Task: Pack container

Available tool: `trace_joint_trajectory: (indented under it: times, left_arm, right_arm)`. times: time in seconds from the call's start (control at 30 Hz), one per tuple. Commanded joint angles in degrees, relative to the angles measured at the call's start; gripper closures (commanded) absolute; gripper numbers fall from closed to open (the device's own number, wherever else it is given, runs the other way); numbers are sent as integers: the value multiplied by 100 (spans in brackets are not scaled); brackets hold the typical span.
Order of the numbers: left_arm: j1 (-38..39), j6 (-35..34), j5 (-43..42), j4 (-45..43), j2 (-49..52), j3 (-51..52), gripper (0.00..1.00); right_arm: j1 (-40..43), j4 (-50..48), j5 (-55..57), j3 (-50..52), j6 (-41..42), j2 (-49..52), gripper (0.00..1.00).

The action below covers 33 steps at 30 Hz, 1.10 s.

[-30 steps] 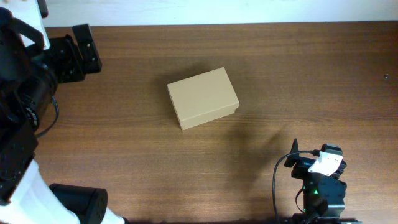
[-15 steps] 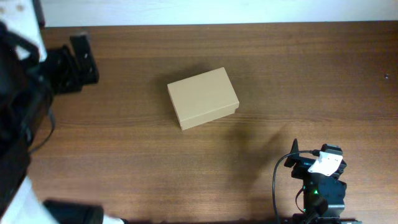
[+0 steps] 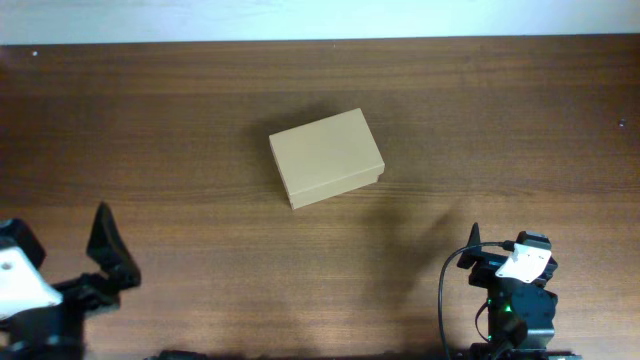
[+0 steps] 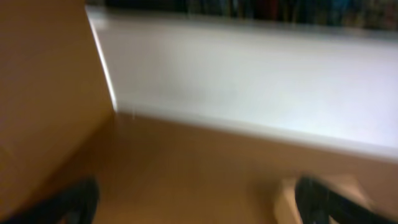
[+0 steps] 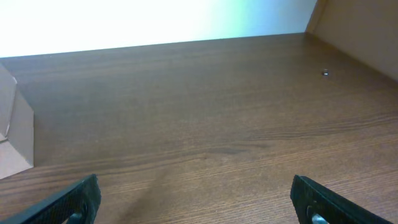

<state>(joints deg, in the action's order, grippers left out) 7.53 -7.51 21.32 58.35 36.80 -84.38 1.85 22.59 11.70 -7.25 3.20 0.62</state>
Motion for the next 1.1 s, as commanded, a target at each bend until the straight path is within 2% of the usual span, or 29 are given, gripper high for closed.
trace_joint_trajectory:
  times: [0.0,0.13,0.33,0.47,0.73,1.07]
  left_arm:
    - [-212,35,380,-1121,-743,1432,0]
    - [-483,33,378,-2796,-1561,2909,0]
    - [-507,33,378,-4507,-2468,4802,0]
    - [-507,31,374,-5351,-2973,5993,0]
    - [-501,31,254,-6188,-3644,7622,0]
    - [-503,31,33,-6203,-3650,8124,0]
  right_arm:
    - [44,-15,79,59,24,-48,1]
    - [44,-15,79,59,24,-48,1]
    - [44,-15,79,59,24,-48,1]
    - [44,-15,79,59,24,-48,1]
    - [44,-15,79,59,24,-48,1]
    - [44,-15,79,59,24,-48,1]
